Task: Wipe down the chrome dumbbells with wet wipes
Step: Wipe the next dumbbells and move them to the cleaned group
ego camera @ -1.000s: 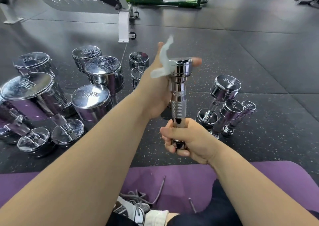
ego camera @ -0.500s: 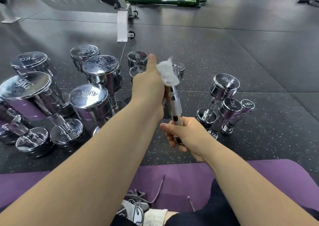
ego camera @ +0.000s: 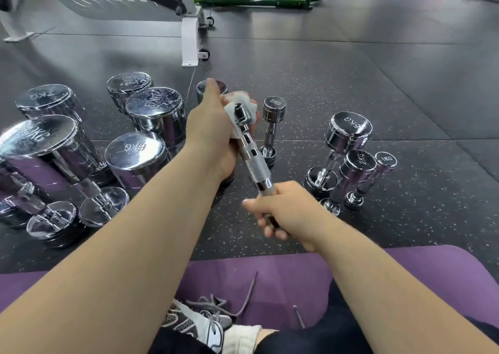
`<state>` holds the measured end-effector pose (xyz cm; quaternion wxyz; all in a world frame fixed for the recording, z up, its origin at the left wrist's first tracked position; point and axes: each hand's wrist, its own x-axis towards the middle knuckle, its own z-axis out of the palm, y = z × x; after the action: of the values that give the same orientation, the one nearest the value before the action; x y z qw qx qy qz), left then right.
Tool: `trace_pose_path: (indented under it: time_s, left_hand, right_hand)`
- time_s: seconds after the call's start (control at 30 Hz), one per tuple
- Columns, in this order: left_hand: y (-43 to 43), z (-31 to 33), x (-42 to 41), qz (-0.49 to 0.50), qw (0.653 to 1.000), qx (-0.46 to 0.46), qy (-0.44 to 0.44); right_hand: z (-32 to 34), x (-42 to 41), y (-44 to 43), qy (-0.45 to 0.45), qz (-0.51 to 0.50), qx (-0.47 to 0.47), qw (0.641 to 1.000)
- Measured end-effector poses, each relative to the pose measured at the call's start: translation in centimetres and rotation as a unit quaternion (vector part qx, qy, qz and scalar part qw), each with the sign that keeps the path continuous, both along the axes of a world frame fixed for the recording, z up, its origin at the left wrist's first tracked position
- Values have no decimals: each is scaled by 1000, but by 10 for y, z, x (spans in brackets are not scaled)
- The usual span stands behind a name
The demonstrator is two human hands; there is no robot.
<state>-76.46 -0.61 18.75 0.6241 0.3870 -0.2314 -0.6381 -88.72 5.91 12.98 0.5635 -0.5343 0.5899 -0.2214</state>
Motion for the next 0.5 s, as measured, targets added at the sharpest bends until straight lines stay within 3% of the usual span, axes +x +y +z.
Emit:
trace_pose_path:
  time_s: [0.07, 0.13, 0.23, 0.3, 0.37, 0.43, 0.5]
  left_hand:
    - [-2, -6, -4, 56, 994, 0, -94]
    - [-3, -12, -6, 84, 986, 5, -144]
    - [-3, -12, -1, 79, 963, -2, -259]
    - [-1, -8, 7, 46, 941, -78, -327]
    - [3, -3, 13, -19, 924, -138, -355]
    - [5, -2, 19, -73, 886, -138, -437]
    - [6, -7, 20, -96, 804, -106, -577]
  right_hand:
    - [-8, -2, -3, 172, -64, -128, 975]
    - [-10, -4, -3, 208, -57, -145, 966]
    - [-3, -8, -1, 8, 50, 37, 998]
    - [3, -11, 1, -105, 120, 150, 976]
    - [0, -12, 1, -122, 118, 141, 975]
    - [-7, -12, -3, 19, 47, 0, 999]
    - [-13, -21, -10, 226, -35, -196, 954]
